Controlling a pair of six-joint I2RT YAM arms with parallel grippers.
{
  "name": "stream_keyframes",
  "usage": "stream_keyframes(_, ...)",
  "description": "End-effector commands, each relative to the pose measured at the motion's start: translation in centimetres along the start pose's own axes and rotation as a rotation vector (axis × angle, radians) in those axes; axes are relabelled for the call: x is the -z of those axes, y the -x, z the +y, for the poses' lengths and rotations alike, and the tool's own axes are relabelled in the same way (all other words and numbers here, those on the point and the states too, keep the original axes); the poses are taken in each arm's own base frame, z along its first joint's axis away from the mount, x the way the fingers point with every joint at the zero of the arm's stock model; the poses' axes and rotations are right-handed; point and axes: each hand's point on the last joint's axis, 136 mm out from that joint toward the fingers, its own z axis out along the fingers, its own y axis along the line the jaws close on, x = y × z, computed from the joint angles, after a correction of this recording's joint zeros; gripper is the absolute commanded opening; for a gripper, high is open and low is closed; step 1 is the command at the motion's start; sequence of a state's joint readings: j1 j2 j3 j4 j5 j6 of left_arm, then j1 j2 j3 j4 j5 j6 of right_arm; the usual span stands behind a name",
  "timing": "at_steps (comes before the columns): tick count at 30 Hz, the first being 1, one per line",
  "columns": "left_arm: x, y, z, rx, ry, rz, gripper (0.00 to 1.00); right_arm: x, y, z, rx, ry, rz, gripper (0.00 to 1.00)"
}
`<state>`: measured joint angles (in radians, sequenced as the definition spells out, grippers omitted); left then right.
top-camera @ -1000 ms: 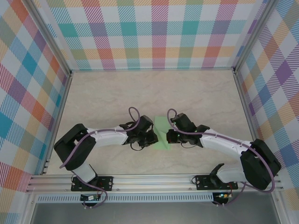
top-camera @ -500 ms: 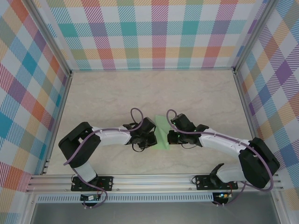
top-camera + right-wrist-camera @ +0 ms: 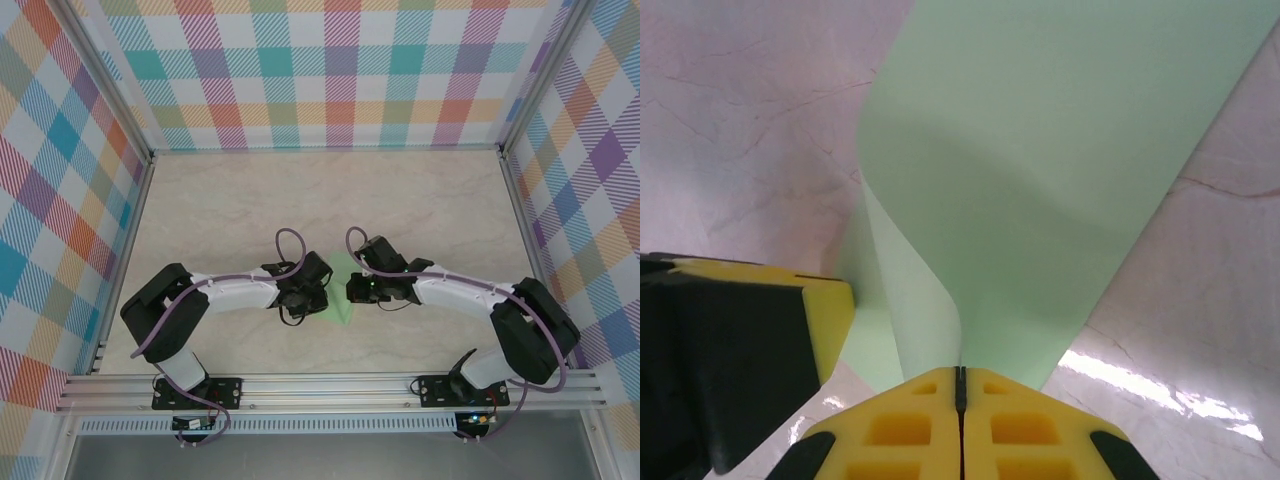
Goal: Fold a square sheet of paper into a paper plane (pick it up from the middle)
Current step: Fold the triangle a second time at the center of the table.
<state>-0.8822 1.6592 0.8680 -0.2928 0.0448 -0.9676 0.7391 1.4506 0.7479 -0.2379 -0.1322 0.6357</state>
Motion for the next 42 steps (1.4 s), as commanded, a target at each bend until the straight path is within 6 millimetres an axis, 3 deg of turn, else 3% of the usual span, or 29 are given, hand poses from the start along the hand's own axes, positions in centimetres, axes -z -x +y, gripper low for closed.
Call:
stream_keyframes(1, 0.6, -0.2, 1.1, -0.025, 0.052, -0.003, 0.13, -0.2, 1.0, 0.4, 0.009, -0.01, 0.003, 0.06)
stream_keyframes(16, 0.7, -0.1, 0.5, -0.036, 0.027, -0.001, 0.15, -1.6, 0.5, -1.7, 0.029, -0.112, 0.051, 0.06)
stream_keyframes(42, 0.6, -0.2, 0.3, -0.046, 0.021, 0.01, 0.15, -2.8, 0.7, -2.1, 0.05, -0.141, 0.079, 0.07)
